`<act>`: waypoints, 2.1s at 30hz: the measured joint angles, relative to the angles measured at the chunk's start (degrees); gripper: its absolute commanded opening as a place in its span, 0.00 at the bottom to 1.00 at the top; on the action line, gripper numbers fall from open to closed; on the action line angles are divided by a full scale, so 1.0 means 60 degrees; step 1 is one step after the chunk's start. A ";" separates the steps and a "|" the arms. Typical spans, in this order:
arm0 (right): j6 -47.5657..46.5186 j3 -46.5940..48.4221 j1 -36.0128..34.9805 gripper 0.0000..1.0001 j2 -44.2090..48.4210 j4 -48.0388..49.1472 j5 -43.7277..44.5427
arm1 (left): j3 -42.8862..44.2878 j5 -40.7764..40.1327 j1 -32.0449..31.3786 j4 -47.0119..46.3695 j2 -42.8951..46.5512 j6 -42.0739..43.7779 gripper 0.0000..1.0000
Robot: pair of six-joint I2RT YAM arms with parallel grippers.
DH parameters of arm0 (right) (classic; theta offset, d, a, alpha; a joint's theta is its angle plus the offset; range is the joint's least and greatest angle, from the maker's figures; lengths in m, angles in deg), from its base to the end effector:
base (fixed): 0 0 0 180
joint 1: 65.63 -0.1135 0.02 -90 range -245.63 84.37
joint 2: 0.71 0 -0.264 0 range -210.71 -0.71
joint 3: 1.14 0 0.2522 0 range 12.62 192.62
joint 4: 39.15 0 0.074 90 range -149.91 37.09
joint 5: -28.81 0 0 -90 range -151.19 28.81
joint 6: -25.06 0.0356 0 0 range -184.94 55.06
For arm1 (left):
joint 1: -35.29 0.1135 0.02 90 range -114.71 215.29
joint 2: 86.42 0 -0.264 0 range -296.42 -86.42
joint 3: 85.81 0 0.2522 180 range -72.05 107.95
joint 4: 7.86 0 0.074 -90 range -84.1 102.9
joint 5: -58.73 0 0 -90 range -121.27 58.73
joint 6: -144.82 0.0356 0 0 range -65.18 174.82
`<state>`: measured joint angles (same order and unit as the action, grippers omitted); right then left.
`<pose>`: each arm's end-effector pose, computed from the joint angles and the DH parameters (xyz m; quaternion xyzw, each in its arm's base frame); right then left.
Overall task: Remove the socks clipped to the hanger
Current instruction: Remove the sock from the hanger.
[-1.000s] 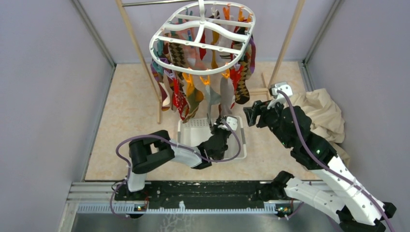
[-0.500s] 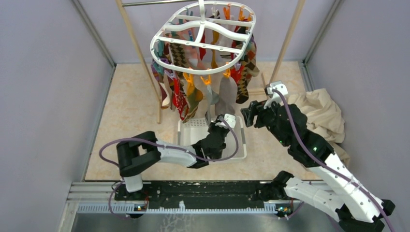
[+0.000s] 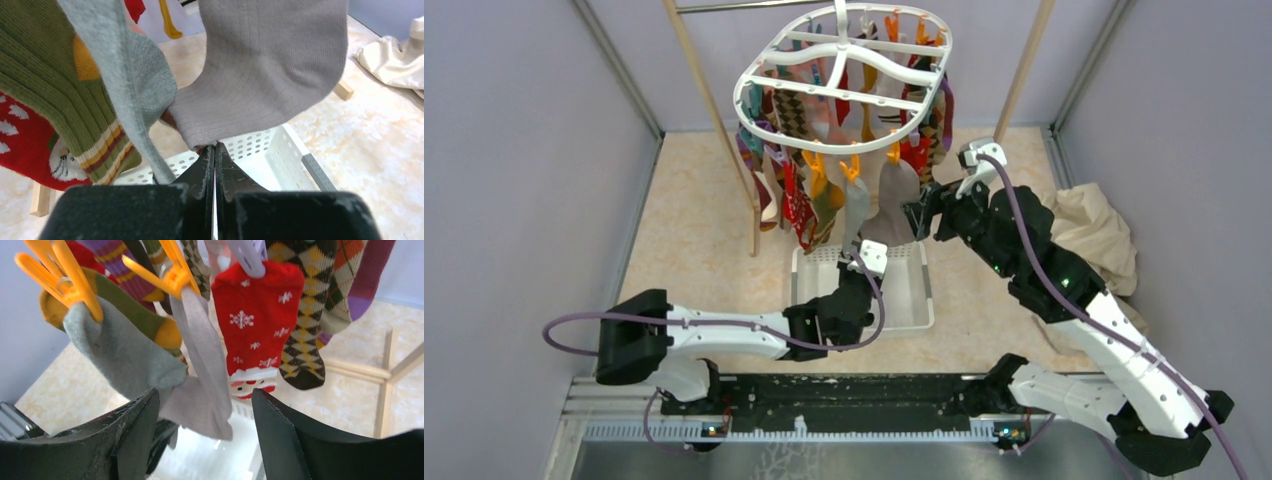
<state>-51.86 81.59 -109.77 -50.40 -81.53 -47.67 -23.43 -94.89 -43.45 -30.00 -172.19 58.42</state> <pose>0.1262 0.1109 0.4347 -0.1293 0.7498 0.2290 0.6072 0.0941 -0.3094 0.2747 0.1224 0.6999 -0.0637 0.7008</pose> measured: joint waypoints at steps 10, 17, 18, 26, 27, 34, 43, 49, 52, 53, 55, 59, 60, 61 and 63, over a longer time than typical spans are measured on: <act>-0.0404 0.0656 0.0000 0.62 -0.0525 0.0546 -0.0397 | 0.0018 0.0306 -0.0623 0.2597 0.0747 -0.1679 0.00; -0.0845 0.1155 0.0000 0.60 -0.0962 0.0958 -0.0732 | 0.0073 0.0463 -0.0692 0.4357 0.1683 -0.2896 0.00; -0.0874 0.1202 0.0000 0.60 -0.1005 0.1020 -0.0765 | 0.0084 0.0463 -0.0692 0.4568 0.1851 -0.3038 0.00; -0.0987 0.1322 0.0000 0.61 -0.1180 0.1198 -0.0852 | 0.0233 0.0488 -0.0692 0.5945 0.2994 -0.3701 0.00; -0.0984 0.1319 0.0000 0.62 -0.1173 0.1228 -0.0860 | 0.0233 0.0492 -0.0692 0.5978 0.3024 -0.3705 0.00; -0.0969 0.1056 0.0000 0.64 -0.1020 0.1672 -0.1053 | 0.0415 0.0612 -0.0692 0.6462 0.3126 -0.3818 0.00; -0.1009 0.1002 0.0000 0.60 -0.1180 0.2299 -0.1129 | 0.0503 0.0612 -0.0692 0.6896 0.3089 -0.4033 0.00; -0.1129 0.1002 0.0004 0.59 -0.1603 0.2663 -0.1351 | 0.0503 0.0605 -0.0692 0.7297 0.3158 -0.4226 0.00; -0.1184 0.1002 0.0029 0.60 -0.1807 0.2776 -0.1494 | 0.0503 0.0601 -0.0692 0.7446 0.3253 -0.4317 0.00; -0.1195 0.1002 0.0044 0.60 -0.1865 0.2827 -0.1534 | 0.0503 0.0597 -0.0692 0.7490 0.3271 -0.4346 0.00; -0.1239 0.1002 0.0098 0.62 -0.1938 0.2874 -0.1610 | 0.0503 0.0597 -0.0692 0.7541 0.3282 -0.4382 0.00; -0.1308 0.1002 0.0273 0.65 -0.1989 0.2998 -0.1719 | 0.0503 0.0572 -0.0692 0.7599 0.3282 -0.4422 0.00; -0.1333 0.1002 0.0321 0.66 -0.1989 0.3020 -0.1734 | 0.0503 0.0565 -0.0692 0.7603 0.3282 -0.4422 0.00; -0.1351 0.1002 0.0386 0.66 -0.1989 0.3064 -0.1767 | 0.0503 0.0554 -0.0692 0.7610 0.3282 -0.4422 0.00; -0.1377 0.1002 0.0510 0.65 -0.1989 0.3136 -0.1825 | 0.0503 0.0532 -0.0692 0.7646 0.3282 -0.4422 0.00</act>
<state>-60.12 87.60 -106.71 -62.33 -62.71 -58.62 -20.41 -91.70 -47.60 15.87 -152.50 31.89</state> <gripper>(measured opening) 0.654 0.005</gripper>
